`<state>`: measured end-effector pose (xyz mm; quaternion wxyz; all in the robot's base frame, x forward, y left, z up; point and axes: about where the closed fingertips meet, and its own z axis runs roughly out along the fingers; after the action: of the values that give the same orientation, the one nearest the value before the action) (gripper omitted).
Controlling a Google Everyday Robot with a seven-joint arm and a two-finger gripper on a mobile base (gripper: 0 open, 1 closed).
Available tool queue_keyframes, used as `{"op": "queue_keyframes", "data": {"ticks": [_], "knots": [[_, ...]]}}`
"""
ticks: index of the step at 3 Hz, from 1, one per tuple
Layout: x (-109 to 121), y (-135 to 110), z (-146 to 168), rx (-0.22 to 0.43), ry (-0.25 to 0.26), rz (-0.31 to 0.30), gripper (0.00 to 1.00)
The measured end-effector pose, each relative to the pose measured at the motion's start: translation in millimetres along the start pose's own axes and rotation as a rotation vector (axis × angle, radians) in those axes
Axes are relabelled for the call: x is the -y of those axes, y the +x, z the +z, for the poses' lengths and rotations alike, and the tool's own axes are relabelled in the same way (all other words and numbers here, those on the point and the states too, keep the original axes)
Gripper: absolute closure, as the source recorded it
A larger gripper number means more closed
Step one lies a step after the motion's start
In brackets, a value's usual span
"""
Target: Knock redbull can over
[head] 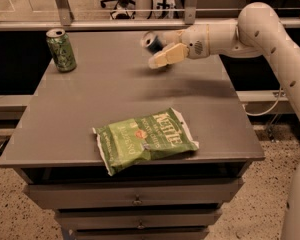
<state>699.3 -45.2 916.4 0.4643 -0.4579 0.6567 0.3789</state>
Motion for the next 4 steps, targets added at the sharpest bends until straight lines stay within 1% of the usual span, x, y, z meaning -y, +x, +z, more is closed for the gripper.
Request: {"op": "queue_keyframes", "data": {"ticks": [1,2,3,4], "knots": [[-28.4,-13.0,8.9,0.054,-0.084,-0.043,0.00],[-41.8,-17.6,9.3,0.077,-0.123,-0.062,0.00],[-36.5,-7.6,-11.1,0.053,-0.116,-0.100,0.00],[-13.5,1.4,-53.1,0.009,-0.063,-0.147,0.00]]}}
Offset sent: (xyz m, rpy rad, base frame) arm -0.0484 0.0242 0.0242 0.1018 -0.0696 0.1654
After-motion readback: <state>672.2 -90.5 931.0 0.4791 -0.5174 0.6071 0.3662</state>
